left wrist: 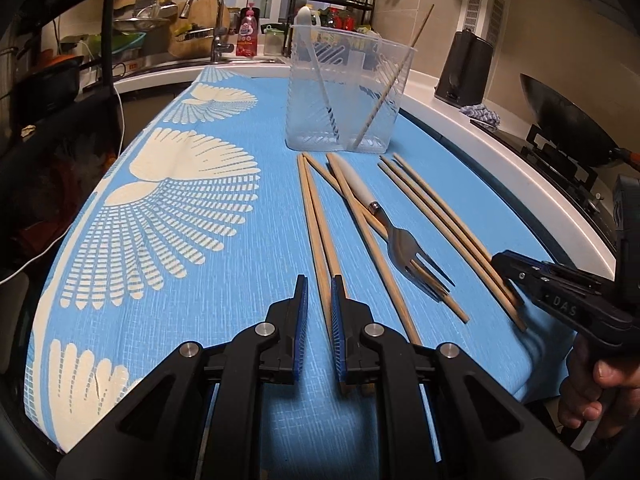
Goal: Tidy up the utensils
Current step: 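Withdraw both open tools from the container back toward the chopsticks, then close the left tool on a wooden chopstick while the right tool grasps another chopstick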
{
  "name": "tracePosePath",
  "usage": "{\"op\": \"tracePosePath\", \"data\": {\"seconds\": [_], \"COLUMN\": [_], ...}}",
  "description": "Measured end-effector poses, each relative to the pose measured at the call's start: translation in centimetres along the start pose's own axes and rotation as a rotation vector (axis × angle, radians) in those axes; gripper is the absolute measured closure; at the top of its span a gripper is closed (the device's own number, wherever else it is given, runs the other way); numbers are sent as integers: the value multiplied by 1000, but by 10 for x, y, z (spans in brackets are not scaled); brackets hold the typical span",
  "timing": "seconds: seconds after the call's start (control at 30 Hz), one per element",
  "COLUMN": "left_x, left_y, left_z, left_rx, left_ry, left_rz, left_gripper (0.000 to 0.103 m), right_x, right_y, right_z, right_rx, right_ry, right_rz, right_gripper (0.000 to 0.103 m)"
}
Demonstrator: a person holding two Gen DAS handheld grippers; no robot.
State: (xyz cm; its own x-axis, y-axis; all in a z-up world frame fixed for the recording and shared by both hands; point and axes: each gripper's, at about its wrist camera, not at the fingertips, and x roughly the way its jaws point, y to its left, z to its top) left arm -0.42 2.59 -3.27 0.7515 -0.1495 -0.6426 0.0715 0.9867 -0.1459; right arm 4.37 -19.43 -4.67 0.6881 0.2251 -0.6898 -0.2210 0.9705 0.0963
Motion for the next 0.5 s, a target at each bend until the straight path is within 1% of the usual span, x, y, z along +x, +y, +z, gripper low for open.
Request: {"op": "tracePosePath", "data": {"seconds": [0.23,0.37,0.5], "left_x": [5,9,9], "left_y": [-5,-6,-8], "left_z": [-5,-8,-8], "left_rx": [10,21,40], "left_ry": [19,41,37], "left_rz": [-5,28,44], "left_gripper": [91,91,91], "right_x": [-1,-2,-3], "right_y": [1,3,2], "right_z": [-1,-2,-4], "right_rx": [-35,-54,-49], "right_ry": [-6,-12,-14], "right_rz": [-13,-27,-26], "right_gripper": [91,91,92]}}
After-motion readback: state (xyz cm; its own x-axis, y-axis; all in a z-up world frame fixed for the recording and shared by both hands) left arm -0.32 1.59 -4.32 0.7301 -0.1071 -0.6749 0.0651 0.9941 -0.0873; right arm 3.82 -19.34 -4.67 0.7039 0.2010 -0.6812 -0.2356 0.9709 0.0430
